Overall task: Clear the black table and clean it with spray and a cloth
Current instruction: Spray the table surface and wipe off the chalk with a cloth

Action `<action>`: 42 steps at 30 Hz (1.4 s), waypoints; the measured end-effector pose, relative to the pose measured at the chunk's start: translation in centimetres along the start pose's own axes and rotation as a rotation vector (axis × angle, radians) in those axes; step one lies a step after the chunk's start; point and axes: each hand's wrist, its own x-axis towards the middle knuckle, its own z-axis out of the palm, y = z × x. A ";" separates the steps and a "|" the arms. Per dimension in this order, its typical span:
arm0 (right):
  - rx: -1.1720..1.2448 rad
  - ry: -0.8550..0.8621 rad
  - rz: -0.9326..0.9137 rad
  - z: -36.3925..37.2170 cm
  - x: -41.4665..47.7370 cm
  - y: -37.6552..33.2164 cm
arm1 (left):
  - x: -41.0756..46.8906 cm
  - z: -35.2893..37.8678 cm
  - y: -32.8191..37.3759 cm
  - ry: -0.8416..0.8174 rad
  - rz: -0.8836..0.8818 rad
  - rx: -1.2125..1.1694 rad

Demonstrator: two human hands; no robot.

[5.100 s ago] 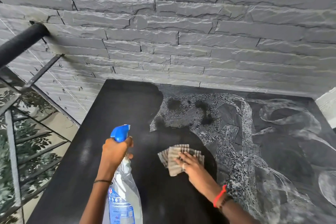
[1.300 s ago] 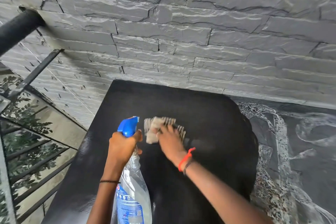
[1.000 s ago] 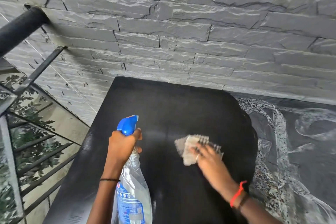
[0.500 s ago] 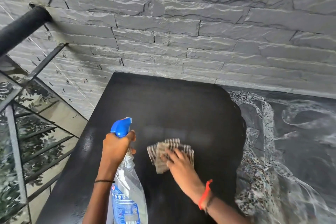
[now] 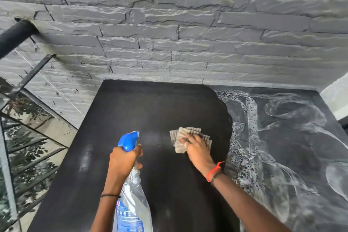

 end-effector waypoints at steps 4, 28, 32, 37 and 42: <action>0.002 -0.008 -0.133 1.3 -5.7 -4.3 | -0.9 0.8 0.7 -0.042 0.020 0.021; 0.012 -0.084 -0.168 3.9 -25.1 -13.2 | -9.3 -5.2 -6.6 -0.139 0.086 0.006; -0.084 -0.033 -0.117 3.1 -29.9 -7.7 | -10.7 -5.1 -6.7 -0.157 0.120 0.024; -0.025 -0.046 0.145 0.1 -27.5 -3.8 | -12.6 -3.6 -6.5 -0.222 0.156 0.073; 0.009 0.011 0.042 1.7 -25.9 -8.1 | -14.5 -1.2 -6.7 -0.308 0.150 0.104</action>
